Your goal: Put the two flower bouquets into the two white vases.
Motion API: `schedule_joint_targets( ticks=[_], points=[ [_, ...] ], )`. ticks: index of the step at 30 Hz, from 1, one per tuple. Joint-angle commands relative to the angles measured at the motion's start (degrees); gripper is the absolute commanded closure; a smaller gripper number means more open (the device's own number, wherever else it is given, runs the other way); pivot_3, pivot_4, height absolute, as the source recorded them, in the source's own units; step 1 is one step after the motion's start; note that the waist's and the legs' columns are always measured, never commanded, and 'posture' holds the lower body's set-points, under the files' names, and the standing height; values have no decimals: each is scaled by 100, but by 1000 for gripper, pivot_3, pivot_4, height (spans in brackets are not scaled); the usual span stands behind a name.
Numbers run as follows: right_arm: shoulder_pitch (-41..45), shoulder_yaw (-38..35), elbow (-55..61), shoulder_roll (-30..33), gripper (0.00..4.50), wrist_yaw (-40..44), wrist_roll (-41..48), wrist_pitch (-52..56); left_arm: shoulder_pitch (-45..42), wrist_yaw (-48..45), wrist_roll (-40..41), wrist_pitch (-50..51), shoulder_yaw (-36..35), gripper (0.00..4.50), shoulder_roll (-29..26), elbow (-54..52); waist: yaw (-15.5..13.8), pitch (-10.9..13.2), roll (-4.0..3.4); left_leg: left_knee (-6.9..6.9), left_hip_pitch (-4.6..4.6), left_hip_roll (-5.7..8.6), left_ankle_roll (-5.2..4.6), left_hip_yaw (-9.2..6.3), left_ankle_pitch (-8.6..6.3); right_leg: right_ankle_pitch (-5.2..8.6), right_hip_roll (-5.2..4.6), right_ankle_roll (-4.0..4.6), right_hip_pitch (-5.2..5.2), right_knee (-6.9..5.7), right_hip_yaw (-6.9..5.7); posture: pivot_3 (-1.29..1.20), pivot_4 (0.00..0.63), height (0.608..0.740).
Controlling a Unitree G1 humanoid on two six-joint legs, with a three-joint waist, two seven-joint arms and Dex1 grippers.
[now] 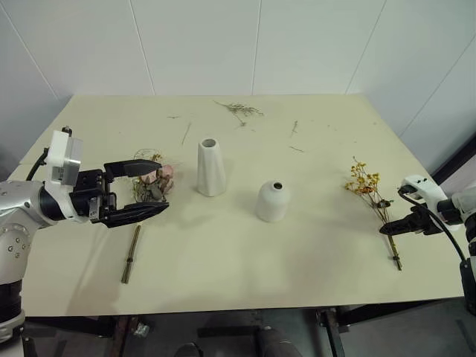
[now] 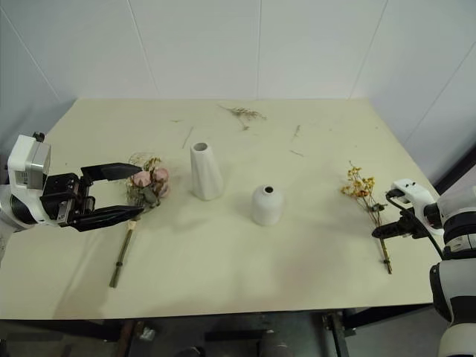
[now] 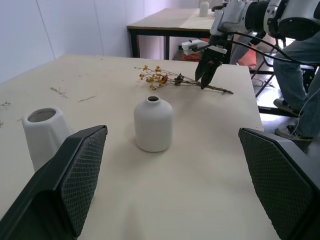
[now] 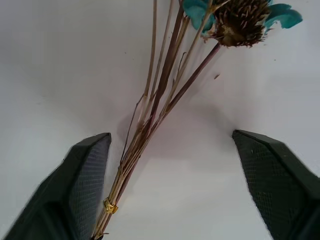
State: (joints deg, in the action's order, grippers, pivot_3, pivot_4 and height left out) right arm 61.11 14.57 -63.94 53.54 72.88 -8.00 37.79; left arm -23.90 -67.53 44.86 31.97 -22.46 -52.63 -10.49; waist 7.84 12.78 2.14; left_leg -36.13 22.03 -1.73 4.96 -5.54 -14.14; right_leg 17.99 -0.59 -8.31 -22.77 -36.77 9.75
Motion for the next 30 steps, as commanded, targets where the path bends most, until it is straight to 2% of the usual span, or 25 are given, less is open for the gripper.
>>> schedule_joint_targets(
  ticks=[1, 8, 10, 12, 18, 21, 23, 26, 30],
  points=[
    [-74, -55, -84, -226, 1587, 33, -5, 46, -203, -90, 52, -89, 13, 0, -84, 36, 17, -6, 10, 2, 0, -1, 0, -3, 0, -1, 2, -2, 0, -1, -2, 0, 150, 740],
    [-31, -149, -43, -207, 4007, 94, -71, -82, -410, -193, -99, -324, 221, 0, 9, 244, 83, -5, 9, 18, -8, -4, -3, -5, -3, 0, 4, -3, -1, -5, -2, 0, 150, 740],
    [-55, -139, 19, -159, 4470, 221, -91, -189, -409, -211, -113, -383, 238, 0, 14, 283, 82, -5, 9, 18, -7, -4, -3, -5, -5, 0, 3, -3, -1, -5, -2, 0, 150, 740],
    [-9, -351, 129, -108, 4470, 322, 98, -232, -409, -247, -140, -444, 234, 0, -5, 370, 81, -5, 8, 17, -6, -4, -2, -4, -7, 0, 2, -4, -1, -3, -2, 0, 150, 740],
    [-247, -1913, 1313, -134, 4470, 247, 1481, -854, -588, -372, -382, -778, 333, 0, 23, 898, 67, 18, -30, 15, -2, -1, -2, -4, -7, -1, 1, -9, -2, -4, -1, 0, 150, 740],
    [-575, -3233, 2651, -718, 4470, -385, 2652, -1005, -681, -453, -478, -895, 401, 0, 54, 1137, 74, 18, -31, 20, -1, -2, -4, -11, -8, -1, 2, -10, -1, -5, -5, 0, 150, 740],
    [-830, -3674, 3529, -1114, 4470, -760, 3126, -1012, -748, -492, -539, -966, 450, 0, 74, 1267, 56, 18, -31, 19, 1, -2, -4, -13, -9, -1, 2, -10, -2, -10, -6, 0, 150, 740],
    [-1248, -3840, 5229, -1950, 4470, -1180, 3872, -1024, -904, -534, -655, -1095, 557, 0, 130, 1489, 1, 18, -33, 23, 8, -2, -4, -26, -9, 0, 2, -10, -7, -12, -15, 0, 150, 740],
    [-1441, -3612, 6295, -2786, 4470, -1738, 4259, -1164, -1110, -557, -796, -1254, 678, 0, 259, 1720, -22, 19, -35, 21, 26, -1, -2, -32, -8, 1, -3, -10, -26, -21, -20, 0, 150, 740]
  ],
)
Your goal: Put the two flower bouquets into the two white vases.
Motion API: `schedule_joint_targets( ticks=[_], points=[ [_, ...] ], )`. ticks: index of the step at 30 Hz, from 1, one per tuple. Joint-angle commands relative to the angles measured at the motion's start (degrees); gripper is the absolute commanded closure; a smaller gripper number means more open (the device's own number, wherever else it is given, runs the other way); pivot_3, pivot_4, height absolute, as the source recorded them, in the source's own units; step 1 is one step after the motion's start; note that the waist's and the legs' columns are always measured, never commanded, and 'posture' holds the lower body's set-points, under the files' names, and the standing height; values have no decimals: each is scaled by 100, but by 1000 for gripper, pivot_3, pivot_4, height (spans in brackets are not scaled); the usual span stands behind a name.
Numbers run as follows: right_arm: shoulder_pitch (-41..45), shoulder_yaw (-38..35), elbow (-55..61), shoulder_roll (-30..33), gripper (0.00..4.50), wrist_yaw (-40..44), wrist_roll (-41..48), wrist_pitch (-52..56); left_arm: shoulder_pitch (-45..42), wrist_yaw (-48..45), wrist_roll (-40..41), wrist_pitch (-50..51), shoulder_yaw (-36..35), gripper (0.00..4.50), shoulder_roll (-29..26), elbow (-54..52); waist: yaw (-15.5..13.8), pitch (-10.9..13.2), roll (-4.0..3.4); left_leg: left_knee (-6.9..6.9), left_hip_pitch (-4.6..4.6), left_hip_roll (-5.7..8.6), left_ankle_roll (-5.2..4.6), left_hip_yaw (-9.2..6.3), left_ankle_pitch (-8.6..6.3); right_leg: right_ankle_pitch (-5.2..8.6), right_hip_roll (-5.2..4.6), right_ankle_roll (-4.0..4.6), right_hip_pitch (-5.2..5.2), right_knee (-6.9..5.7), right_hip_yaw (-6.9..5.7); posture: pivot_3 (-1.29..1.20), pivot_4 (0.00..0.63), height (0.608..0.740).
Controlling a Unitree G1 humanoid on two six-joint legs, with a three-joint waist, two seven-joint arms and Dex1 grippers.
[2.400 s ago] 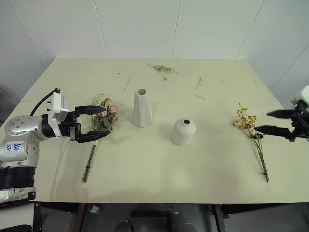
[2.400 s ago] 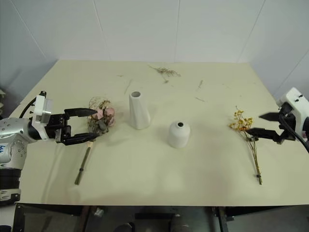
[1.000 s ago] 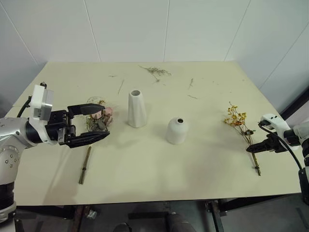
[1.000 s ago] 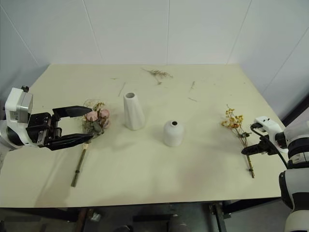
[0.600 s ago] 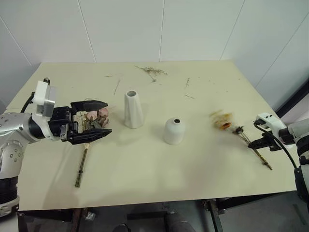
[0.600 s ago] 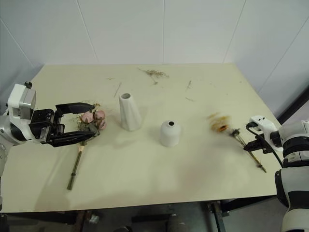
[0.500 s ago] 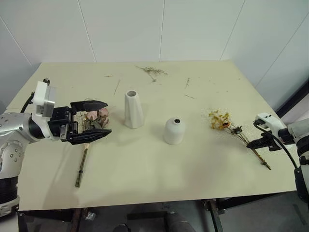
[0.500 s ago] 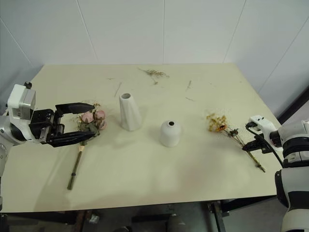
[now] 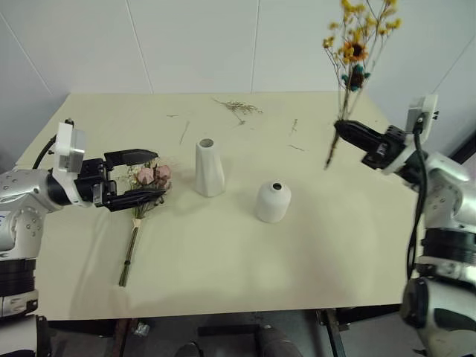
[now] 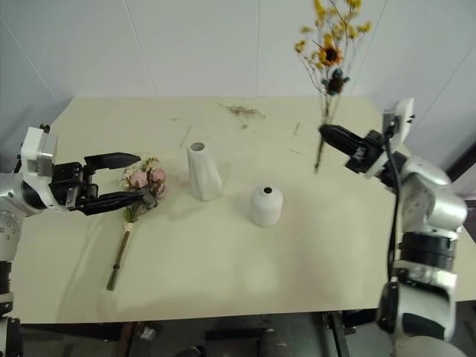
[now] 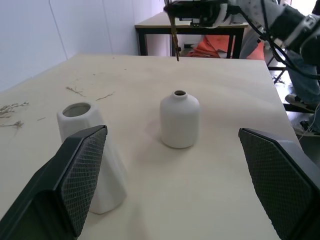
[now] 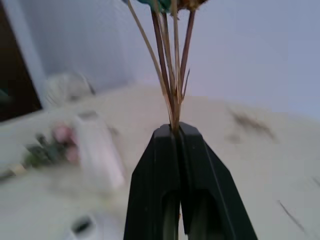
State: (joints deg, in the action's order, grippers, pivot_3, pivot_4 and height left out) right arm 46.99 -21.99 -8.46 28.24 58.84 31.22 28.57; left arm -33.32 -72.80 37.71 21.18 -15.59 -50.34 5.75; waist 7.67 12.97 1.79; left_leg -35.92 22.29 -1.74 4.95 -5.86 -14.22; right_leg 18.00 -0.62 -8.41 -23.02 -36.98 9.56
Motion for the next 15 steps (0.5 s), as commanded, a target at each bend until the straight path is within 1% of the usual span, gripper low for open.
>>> schedule_joint_targets(
  ticks=[1, 4, 7, 10, 15],
  points=[
    [-78, 147, 873, -424, 4470, -408, 327, -381, -207, -30, -113, -213, 18, 0, 57, 141, -11, 0, 0, 0, 1, 0, 0, 0, 0, 0, -1, 0, -1, 0, 0, 0, 150, 740],
    [-274, 577, 1183, -751, 4470, -425, 383, -451, -301, -2, -173, -326, 57, 0, 147, 272, -61, 0, 0, 2, 2, 0, 0, 0, 0, 0, -1, 1, -9, -2, -2, 0, 150, 740],
    [-375, 825, 1296, -868, 4470, -492, 495, -343, -369, 10, -224, -400, 73, 0, 230, 368, -124, 0, -1, 2, 10, 0, 0, 2, 0, 1, -1, 2, -24, -8, -1, 0, 150, 740],
    [-531, 968, 1377, -854, 4470, -499, 651, -211, -391, 12, -261, -449, 92, 0, 302, 386, -149, 0, -1, 1, 26, -1, 4, 3, 2, 3, -1, 7, -47, -22, 0, 0, 150, 740],
    [-622, 977, 1318, -751, 4470, -493, 749, -245, -368, 67, -271, -498, 73, 0, 380, 366, -161, 0, 0, -1, 25, -1, 4, 3, 2, 7, -1, 14, -50, -32, -2, 0, 150, 740]
  ],
)
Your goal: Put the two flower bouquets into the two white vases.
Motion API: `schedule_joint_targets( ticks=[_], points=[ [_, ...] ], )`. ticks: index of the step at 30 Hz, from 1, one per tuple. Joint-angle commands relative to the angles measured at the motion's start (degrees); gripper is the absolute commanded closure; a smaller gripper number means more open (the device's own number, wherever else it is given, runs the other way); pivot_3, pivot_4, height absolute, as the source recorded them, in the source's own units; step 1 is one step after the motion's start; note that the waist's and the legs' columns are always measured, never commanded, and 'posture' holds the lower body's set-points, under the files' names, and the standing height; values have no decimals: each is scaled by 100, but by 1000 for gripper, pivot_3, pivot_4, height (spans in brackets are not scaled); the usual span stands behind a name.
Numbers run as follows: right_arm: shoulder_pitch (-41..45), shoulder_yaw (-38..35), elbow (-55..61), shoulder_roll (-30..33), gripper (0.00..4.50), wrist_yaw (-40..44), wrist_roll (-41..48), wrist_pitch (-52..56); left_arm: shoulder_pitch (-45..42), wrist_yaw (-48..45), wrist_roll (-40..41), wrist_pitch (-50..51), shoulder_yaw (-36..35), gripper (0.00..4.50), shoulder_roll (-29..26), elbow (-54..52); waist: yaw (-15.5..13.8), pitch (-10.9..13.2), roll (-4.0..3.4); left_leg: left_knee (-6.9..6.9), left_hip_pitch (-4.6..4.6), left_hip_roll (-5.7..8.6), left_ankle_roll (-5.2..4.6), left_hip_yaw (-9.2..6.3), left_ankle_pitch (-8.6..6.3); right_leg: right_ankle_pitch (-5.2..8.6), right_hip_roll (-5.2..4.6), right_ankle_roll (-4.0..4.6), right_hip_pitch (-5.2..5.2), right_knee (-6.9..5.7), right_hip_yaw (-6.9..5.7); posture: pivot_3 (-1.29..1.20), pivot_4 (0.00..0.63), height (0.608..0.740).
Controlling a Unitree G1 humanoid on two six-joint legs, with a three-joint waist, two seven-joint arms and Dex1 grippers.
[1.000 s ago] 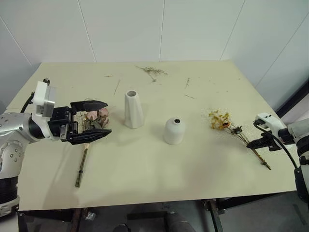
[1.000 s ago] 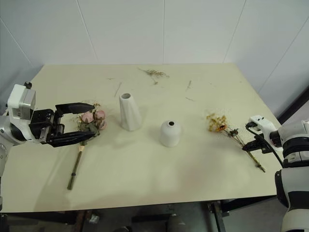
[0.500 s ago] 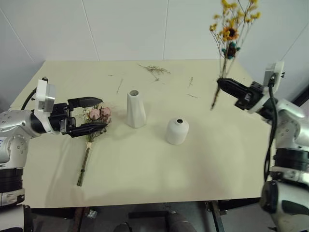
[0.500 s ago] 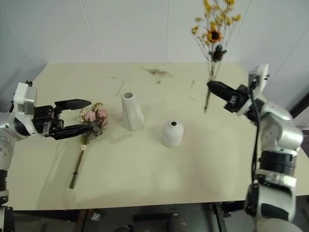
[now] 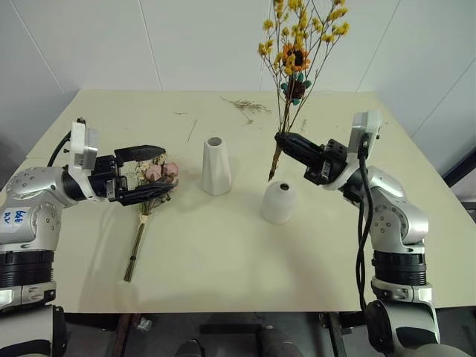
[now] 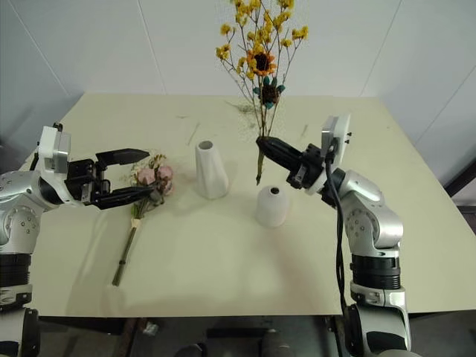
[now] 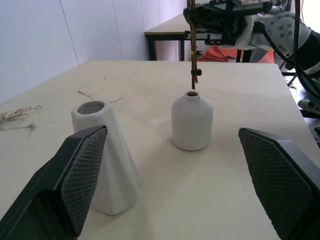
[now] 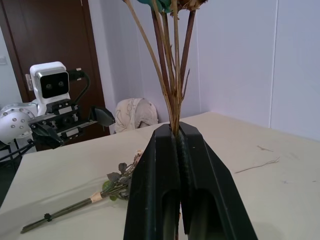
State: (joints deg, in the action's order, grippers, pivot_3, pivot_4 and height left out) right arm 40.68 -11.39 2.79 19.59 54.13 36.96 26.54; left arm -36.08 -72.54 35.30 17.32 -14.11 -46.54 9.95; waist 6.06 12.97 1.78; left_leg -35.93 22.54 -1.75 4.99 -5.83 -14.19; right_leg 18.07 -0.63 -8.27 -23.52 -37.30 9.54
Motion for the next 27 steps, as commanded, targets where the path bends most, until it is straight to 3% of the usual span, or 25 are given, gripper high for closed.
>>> schedule_joint_targets(
  ticks=[1, 9, 27],
  points=[
    [29, -121, 152, 160, 4470, -23, 196, -45, -81, 55, -31, -112, -76, 0, 12, -73, 0, 0, 0, -1, 0, 0, 0, 0, 0, 0, 0, 0, 0, -2, 0, 0, 150, 740],
    [74, -336, -360, 610, 4470, 53, 218, -129, -88, 122, -50, -153, -48, 0, 83, -92, 9, 0, 0, -1, -3, 0, -1, 0, 1, 1, 2, 2, 0, -5, 0, 0, 150, 740],
    [-148, -32, -922, 355, 4470, 128, -20, -639, -99, 254, -48, -189, -89, 0, 91, -186, 16, 0, 0, 1, -3, 0, -1, 0, 1, 2, 2, 2, 0, -4, 0, 0, 150, 740]
  ],
)
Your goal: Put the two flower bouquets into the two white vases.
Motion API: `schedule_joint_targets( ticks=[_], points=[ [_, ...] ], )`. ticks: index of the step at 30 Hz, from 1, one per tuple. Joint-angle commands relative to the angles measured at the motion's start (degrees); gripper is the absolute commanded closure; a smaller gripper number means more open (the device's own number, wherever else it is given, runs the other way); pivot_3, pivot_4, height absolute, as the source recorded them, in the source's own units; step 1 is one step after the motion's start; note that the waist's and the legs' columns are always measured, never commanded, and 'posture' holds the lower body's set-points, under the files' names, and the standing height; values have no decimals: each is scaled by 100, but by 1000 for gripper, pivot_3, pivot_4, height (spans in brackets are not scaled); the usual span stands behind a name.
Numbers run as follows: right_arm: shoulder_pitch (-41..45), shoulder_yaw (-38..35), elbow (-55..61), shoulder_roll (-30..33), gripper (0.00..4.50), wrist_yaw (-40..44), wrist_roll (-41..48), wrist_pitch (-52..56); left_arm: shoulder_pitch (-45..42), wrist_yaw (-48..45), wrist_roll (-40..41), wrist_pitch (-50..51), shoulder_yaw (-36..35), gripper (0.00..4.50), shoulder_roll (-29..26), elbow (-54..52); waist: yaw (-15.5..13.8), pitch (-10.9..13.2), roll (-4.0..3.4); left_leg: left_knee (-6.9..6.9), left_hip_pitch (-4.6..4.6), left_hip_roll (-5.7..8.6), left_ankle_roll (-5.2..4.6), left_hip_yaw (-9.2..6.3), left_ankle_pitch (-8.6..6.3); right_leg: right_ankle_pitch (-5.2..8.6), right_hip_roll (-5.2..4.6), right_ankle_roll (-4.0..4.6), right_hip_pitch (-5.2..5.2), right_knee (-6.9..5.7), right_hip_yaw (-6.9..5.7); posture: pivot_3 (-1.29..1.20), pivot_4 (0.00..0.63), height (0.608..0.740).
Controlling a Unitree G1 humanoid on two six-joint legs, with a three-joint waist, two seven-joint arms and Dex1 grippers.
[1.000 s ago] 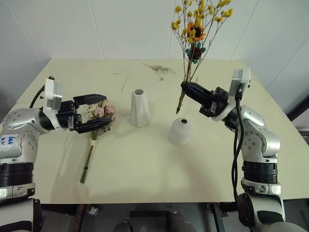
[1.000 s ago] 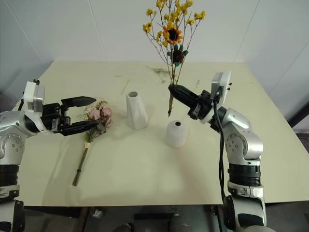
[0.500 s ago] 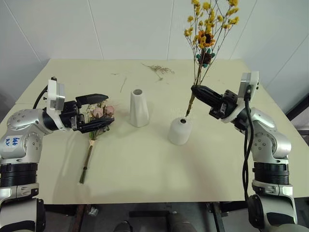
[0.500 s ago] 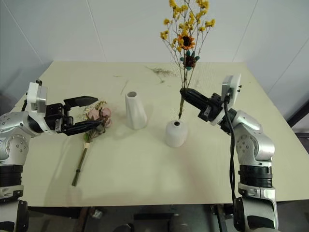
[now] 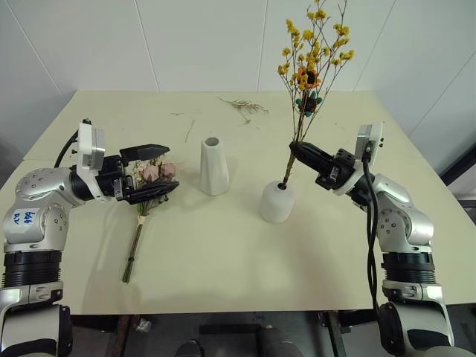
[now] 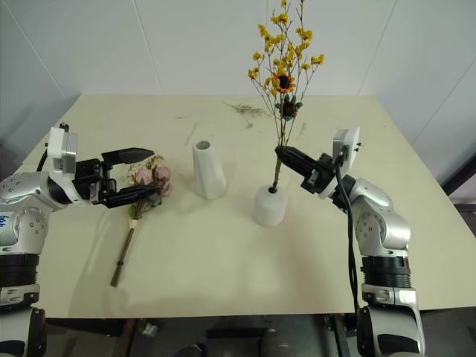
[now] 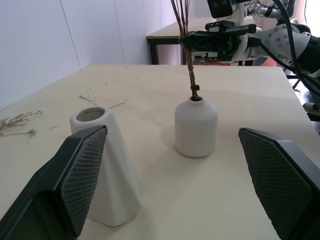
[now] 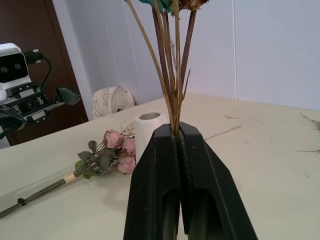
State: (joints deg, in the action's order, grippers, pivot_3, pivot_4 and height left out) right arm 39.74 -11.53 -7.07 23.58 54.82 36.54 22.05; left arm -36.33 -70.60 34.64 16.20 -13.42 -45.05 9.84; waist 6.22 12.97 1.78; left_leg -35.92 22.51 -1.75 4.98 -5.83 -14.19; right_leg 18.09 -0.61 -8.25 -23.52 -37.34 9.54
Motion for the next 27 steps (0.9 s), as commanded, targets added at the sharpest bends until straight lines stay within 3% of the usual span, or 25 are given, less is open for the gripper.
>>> schedule_joint_targets(
  ticks=[1, 20, 23, 27],
  points=[
    [-65, -8, 52, -55, 4470, 62, 13, -209, -70, 64, 20, -77, -164, 0, -61, -179, 0, 0, 0, 0, 0, 0, 0, 0, 0, 0, 0, 0, 0, 0, 0, 0, 150, 740],
    [-363, 219, -66, -292, 4470, 75, -350, -889, -19, 185, 60, -15, -181, 0, -77, -336, 0, 0, 0, 1, 0, 0, 0, 0, 0, 0, 0, 0, 0, 1, 0, 0, 150, 740],
    [-445, 273, -12, -240, 3798, 193, -345, -889, 13, 218, 65, -16, -194, 0, -72, -367, -2, 0, 0, 2, 0, 0, 0, 0, 0, 0, 0, 0, 0, 3, 0, 0, 150, 740],
    [-560, 288, 81, -144, 2428, 293, -340, -866, 77, 258, 69, -20, -215, 0, -68, -424, 4, 0, 0, 2, 0, 0, 0, 0, 0, 0, 0, 0, 0, 3, 0, 0, 150, 740]
  ],
)
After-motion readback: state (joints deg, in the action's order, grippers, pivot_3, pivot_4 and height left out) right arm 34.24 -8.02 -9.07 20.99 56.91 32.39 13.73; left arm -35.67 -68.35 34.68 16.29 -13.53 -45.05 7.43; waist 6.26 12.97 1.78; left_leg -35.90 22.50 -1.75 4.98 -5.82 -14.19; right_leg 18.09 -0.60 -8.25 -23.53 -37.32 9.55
